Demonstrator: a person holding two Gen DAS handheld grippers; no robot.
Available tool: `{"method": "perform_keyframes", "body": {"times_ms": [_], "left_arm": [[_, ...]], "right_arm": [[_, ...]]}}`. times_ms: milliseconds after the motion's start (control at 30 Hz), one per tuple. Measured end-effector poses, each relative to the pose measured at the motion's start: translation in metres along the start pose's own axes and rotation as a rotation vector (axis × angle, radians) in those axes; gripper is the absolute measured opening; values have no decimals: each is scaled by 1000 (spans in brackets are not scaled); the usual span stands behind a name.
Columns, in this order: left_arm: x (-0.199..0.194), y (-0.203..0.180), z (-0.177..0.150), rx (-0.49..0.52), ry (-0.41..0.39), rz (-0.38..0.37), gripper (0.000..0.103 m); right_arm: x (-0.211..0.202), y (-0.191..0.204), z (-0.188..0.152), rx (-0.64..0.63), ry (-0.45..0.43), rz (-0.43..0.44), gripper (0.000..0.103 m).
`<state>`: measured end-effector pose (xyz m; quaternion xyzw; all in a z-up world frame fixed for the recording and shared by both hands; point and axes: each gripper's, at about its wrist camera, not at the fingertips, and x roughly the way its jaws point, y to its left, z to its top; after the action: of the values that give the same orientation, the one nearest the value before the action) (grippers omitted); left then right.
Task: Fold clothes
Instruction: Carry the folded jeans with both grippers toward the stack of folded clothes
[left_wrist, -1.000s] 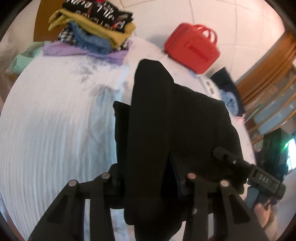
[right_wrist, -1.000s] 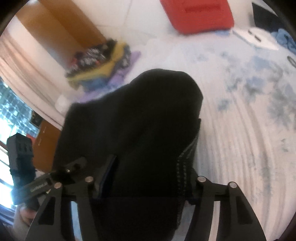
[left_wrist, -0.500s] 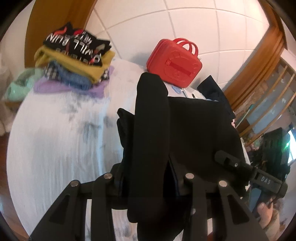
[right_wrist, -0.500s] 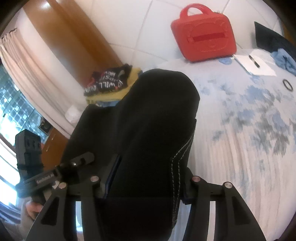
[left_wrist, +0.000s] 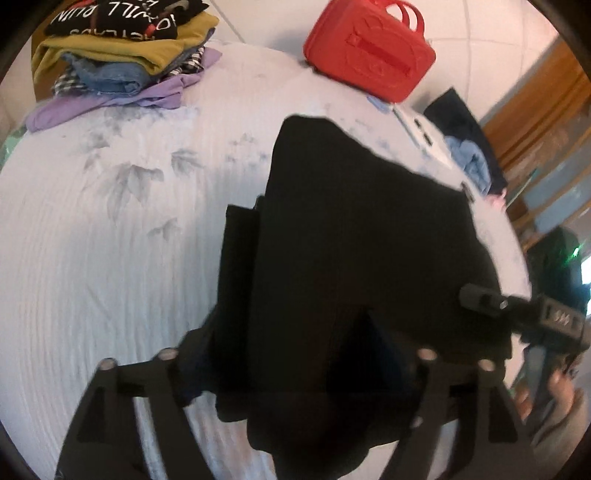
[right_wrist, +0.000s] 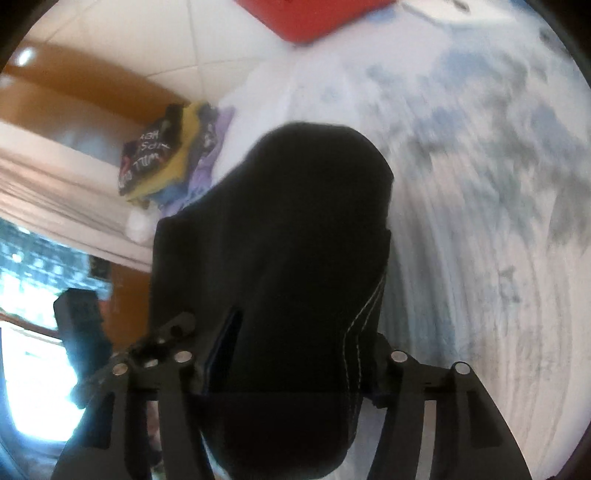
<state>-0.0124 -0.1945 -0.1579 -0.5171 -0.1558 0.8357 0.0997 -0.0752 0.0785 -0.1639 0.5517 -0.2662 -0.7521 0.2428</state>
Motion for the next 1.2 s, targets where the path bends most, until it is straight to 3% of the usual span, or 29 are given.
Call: {"method": "perform_keyframes", "body": {"times_ms": [100,167,233,300,333,367,433,567,667,767,867,1000,1200], "left_arm": [[7,-4,-6,15,-4,22,85],[12,-7,-8,22,-19,67,99],[18,-2,-11,3,-28,58,103],[19,0,-13,-8,-38,40,102],[18,-3,-14,11,-48,39,93],[15,-9,-15,41,-66,22,79],[10,-19,-18,78,-86,41,67],[13,-11,-22,49,-127,-51,60],[9,-10,-23,37,-186,-92,50],[-5,-8,-27,26,-251,-130,40],[-33,-5,-25,30,-320,-154,39],[-72,-4,-11,25,-374,-162,39],[-147,-14,39,34,-433,-52,39]], "right_arm": [[10,-1,3,-61,22,3,77],[18,2,6,-92,19,-27,83],[28,3,7,-113,17,-51,90],[31,2,11,-123,8,-34,93],[32,3,11,-128,7,-40,93],[32,5,10,-137,3,-54,92],[29,9,4,-153,-27,-113,78],[21,18,-12,-181,-89,-179,73],[24,11,-14,-182,-133,-166,72],[13,33,-29,-291,-240,-212,66],[-12,68,-40,-401,-338,-211,55],[-37,104,-35,-464,-370,-180,50],[-63,172,5,-535,-368,-84,48]]}}
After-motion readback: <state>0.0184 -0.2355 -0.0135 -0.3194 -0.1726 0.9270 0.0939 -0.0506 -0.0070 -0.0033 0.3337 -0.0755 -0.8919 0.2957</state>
